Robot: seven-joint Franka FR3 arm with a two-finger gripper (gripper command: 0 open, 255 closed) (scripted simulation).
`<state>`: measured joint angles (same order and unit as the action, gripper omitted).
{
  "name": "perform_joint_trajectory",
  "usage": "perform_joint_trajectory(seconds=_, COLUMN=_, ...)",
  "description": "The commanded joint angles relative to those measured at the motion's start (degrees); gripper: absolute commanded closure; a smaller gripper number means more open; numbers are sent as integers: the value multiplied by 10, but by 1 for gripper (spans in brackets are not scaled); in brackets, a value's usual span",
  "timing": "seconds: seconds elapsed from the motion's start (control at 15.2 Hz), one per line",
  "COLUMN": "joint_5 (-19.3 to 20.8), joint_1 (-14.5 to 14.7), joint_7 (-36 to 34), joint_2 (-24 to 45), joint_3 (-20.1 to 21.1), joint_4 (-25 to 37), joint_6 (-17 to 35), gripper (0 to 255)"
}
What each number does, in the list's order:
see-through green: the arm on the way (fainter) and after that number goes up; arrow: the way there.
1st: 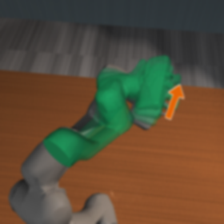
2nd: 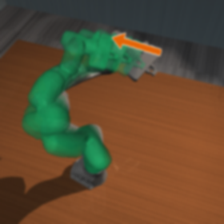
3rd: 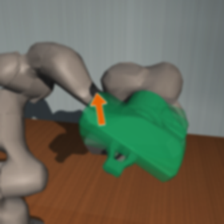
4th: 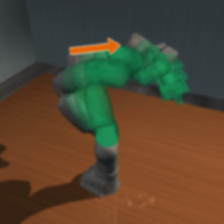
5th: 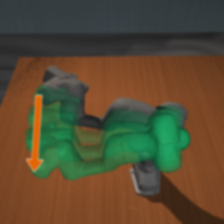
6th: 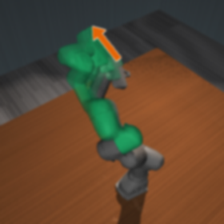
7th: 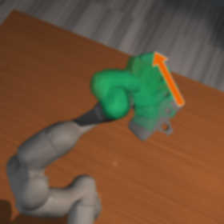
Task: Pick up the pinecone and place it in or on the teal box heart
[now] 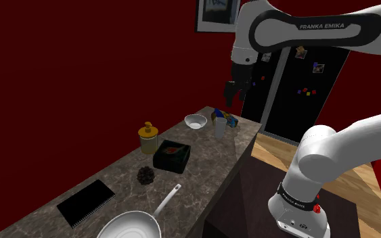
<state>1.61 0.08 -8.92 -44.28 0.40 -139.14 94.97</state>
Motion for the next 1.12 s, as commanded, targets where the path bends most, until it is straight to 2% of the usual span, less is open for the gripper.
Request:
perform_joint_trajectory(seconds=0.0, joint_5=0, joint_1=0, joint_7=0, joint_2=0, joint_3=0, joint_4=0, joint_6=0, gripper=0)
perform_joint_trajectory(seconds=0.53, joint_5=-29, joint_1=17, joint_7=-41, joint_2=139, joint_3=34, joint_4=-5, joint_6=132, gripper=0)
perform_joint_trajectory(seconds=1.06, joint_5=-42, joint_1=31, joint_7=-80, joint_2=305, joint_3=65, joint_4=40, joint_6=244, gripper=0)
